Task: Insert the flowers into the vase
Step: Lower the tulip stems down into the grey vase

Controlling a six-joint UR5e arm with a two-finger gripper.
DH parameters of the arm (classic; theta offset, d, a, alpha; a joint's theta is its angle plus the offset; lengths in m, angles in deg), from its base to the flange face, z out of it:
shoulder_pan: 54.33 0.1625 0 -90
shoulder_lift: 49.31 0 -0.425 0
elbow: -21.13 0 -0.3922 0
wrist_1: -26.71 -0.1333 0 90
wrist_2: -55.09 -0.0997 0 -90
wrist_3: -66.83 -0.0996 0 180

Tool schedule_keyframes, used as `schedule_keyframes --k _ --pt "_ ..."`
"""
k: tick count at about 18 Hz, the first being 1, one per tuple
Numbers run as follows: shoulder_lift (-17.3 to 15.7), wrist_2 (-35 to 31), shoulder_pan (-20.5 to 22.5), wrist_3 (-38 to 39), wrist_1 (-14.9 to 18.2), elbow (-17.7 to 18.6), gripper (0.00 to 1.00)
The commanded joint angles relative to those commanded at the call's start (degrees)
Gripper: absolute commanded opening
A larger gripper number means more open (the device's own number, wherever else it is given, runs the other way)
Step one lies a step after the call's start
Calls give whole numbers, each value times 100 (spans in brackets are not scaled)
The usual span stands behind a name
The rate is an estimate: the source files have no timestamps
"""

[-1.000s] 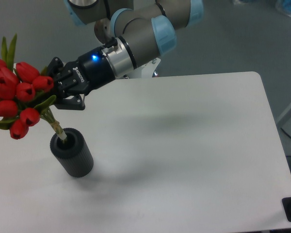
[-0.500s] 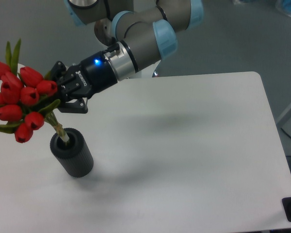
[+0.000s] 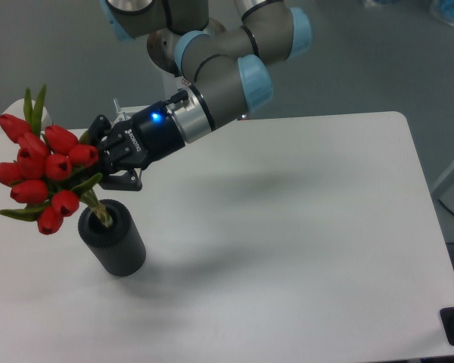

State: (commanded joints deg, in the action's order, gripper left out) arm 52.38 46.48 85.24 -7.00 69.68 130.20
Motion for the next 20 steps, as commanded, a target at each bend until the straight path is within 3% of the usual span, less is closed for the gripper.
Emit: schedule_keyframes --k 10,20 --pt "185 -44 -27 -256 0 308 15" --pt "414 -44 -53 -300 0 352 18"
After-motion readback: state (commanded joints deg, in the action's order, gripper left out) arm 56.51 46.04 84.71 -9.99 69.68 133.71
